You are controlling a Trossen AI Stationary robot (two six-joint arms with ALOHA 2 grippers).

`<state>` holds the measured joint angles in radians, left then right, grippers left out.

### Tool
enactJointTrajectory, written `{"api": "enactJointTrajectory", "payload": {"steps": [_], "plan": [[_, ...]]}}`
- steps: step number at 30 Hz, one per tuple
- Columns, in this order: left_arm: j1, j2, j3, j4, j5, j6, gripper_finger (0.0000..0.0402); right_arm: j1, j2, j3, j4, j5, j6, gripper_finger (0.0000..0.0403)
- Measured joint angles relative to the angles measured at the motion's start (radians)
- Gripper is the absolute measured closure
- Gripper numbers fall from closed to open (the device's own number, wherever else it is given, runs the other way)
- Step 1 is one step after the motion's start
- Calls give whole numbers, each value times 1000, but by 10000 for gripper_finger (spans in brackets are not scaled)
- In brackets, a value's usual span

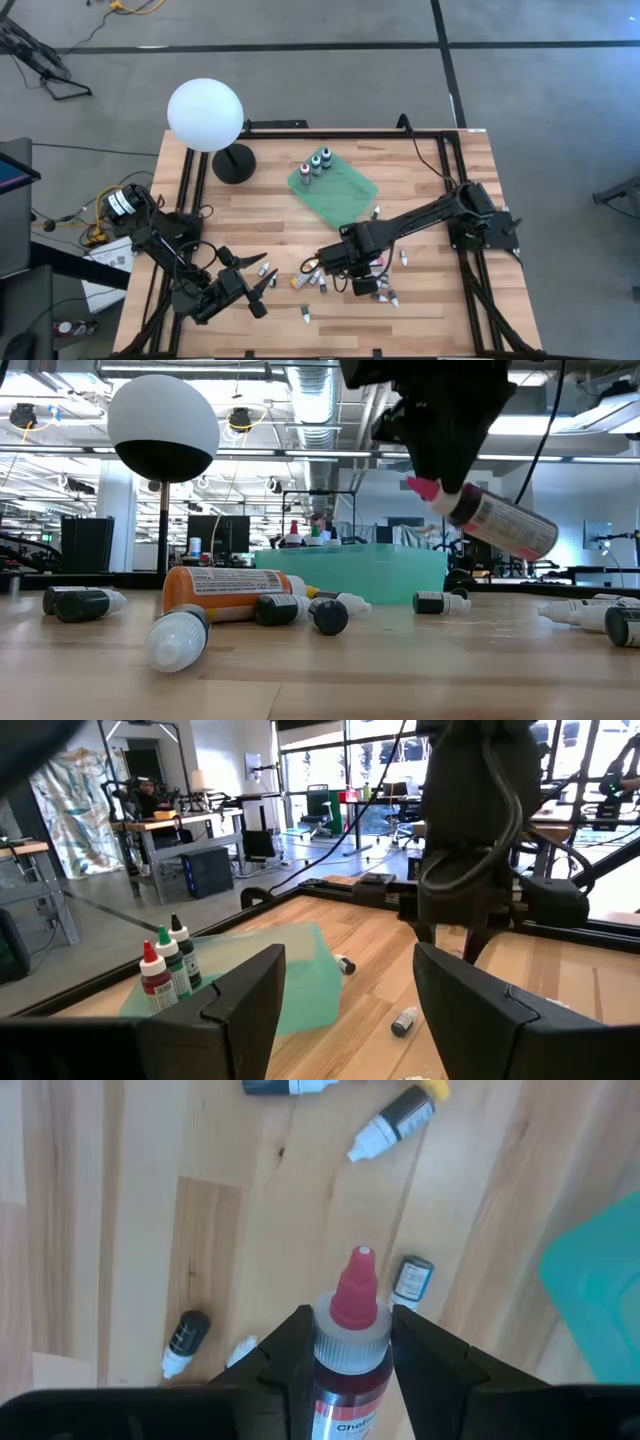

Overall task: Pick & Place food coloring
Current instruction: Put the large pink food coloring bottle into the green bin

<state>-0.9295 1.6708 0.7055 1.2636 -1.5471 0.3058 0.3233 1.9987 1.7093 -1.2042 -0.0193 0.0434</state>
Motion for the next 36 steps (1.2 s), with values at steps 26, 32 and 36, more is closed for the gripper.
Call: {"api": "enactJointTrajectory", "payload": {"steps": [26,32,36], "plan": [[0,0,0,2,7,-5,185,4,-295,48,-65,336,35,291],[-1,0,0,2,7,-6,185,-9,-300,48,-86,393,27,313],[0,0,0,2,7,-7,185,-39,-300,47,-85,418,18,335]]}}
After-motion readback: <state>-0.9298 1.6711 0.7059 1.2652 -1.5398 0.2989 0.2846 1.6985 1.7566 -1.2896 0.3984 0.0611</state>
